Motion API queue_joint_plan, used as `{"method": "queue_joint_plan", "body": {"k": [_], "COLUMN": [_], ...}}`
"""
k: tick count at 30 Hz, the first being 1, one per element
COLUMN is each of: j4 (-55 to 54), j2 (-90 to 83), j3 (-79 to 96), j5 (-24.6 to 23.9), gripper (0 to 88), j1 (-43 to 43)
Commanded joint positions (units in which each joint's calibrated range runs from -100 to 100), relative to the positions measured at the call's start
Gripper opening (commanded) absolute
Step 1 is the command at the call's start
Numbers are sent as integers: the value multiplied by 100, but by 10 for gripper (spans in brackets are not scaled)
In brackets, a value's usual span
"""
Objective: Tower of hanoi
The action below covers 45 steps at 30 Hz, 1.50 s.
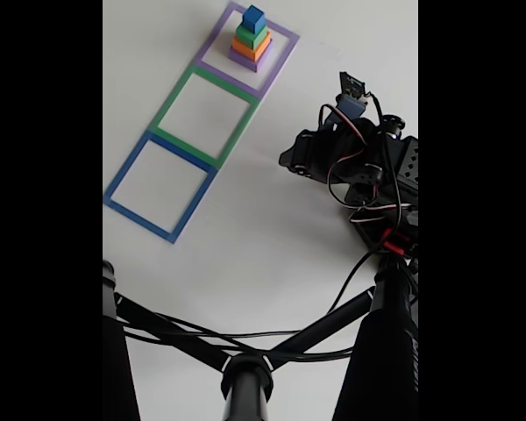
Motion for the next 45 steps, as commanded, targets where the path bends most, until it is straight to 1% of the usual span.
{"method": "queue_joint_plan", "body": {"k": [1,2,4,6,8,12,13,14,20,22,25,26,27,28,30,31,33,34,36,38,41,42,44,45], "j4": [-47,-103,-128,-184,-168,-330,-273,-217,690,990,1362,1500,1597,1654,1719,1727,1881,1994,2334,2642,3006,3079,3306,3379], "j2": [-59,-59,-43,94,231,1136,1450,1677,3211,3679,4220,4406,4535,4648,4753,4769,4850,4882,4947,4995,4995,4979,4906,4874], "j3": [24,24,-103,-412,-776,-1894,-2349,-2758,-5594,-6430,-7549,-7921,-8240,-8540,-8930,-9049,-9412,-9594,-9940,-10321,-10676,-10730,-10694,-10685], "j5": [549,735,1343,1834,2578,3761,3964,4065,4944,5536,6889,7531,8444,9475,10287,10777,11487,11960,13110,13617,14057,14124,14851,15071], "gripper": [0,0,0,0,0,0,0,0,0,0,0,0,0,0,0,0,0,1,7,8,16,25,4,14], "j1": [-288,-336,-336,-307,-288,-68,-39,-20,9,57,162,210,249,287,364,412,546,642,766,901,1169,1284,1524,1648]}}
